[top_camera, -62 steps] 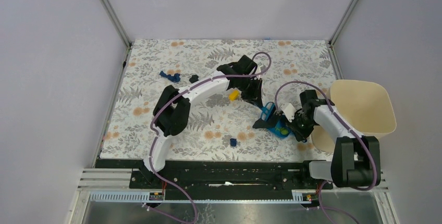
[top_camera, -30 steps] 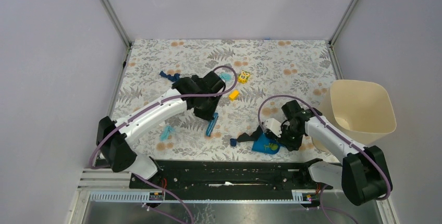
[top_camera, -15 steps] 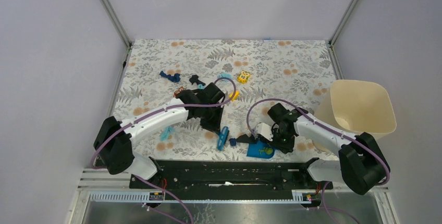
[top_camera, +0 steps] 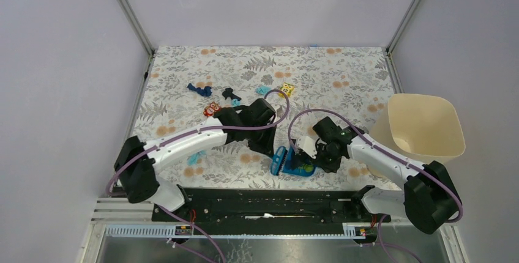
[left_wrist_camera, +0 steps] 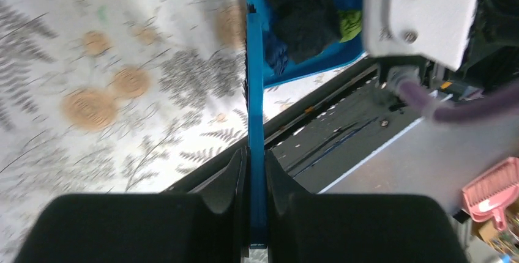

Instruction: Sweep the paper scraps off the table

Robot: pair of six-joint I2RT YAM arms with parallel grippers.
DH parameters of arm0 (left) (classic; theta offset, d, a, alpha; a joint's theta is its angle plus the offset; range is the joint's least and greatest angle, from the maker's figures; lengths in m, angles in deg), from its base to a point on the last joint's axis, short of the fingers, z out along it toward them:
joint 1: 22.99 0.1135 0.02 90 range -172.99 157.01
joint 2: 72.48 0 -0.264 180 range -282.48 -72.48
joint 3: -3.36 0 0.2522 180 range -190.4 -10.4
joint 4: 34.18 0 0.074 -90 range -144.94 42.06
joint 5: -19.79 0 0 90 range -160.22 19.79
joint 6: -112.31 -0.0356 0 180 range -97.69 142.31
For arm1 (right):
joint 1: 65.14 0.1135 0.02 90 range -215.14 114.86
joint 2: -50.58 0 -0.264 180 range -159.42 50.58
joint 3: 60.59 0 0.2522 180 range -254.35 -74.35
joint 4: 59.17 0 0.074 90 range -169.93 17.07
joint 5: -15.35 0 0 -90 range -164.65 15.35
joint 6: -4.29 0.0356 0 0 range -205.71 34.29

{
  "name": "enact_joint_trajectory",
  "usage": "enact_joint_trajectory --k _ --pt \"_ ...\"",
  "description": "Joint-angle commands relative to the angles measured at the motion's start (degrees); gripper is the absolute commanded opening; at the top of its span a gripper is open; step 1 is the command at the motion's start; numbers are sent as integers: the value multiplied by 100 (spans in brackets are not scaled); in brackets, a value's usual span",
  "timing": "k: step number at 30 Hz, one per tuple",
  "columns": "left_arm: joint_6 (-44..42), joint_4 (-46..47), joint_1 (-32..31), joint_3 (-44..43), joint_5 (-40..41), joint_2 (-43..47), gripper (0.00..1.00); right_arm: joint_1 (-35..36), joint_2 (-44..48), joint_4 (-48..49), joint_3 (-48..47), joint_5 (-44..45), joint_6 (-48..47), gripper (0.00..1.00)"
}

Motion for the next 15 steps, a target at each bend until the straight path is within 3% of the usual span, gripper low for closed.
enact_joint_trajectory --k 1,5,9,15 --pt "-257 -1036 22 -286 1148 728 0 56 78 221 -22 -29 179 0" --pt "-342 -1730 31 -375 2137 1184 0 50 284 435 103 -154 295 0" --pt "-412 -1723 158 -63 2581 1604 0 54 499 566 78 -300 406 0" --pt "-548 -840 891 757 2192 2026 0 53 572 306 -298 -294 449 0"
